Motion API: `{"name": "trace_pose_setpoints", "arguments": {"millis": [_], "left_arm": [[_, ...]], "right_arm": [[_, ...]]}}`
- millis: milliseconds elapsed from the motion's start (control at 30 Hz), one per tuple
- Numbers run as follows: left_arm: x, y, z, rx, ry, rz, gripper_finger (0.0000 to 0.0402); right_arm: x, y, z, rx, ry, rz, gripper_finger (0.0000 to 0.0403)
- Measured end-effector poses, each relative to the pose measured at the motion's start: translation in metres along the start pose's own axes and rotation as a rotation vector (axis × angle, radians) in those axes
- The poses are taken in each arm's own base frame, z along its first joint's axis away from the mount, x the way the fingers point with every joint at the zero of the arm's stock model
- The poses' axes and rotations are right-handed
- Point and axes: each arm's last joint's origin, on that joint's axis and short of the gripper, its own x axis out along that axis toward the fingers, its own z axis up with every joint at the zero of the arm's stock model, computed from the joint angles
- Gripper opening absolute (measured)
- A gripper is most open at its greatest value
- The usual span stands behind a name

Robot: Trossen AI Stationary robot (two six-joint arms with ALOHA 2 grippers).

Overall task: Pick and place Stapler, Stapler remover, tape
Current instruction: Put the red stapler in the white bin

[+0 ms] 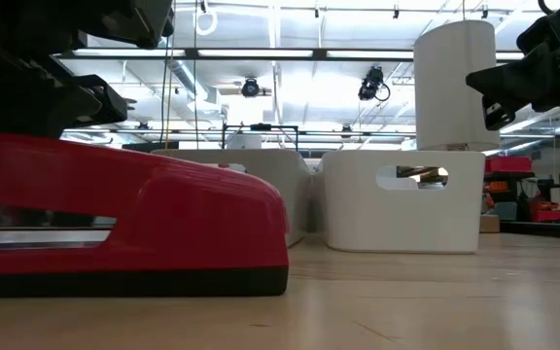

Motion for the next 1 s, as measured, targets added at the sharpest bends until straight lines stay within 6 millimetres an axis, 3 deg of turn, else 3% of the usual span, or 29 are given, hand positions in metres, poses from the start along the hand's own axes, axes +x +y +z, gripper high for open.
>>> {"name": "trace_pose_setpoints", "arguments": {"millis": [400,1000], "left_arm": [[-0.007,0.0,0.002,-0.003,0.017,-0.021,0.015],[-0.073,0.0,0.047,0.029,-0.171,-0.065,0.0147]], "right_arm": [[0.0,0.0,0.0,0.0,0.0,0.0,0.0004],[0.0,0.0,0.0,0.0,0.0,0.0,0.0004]]}}
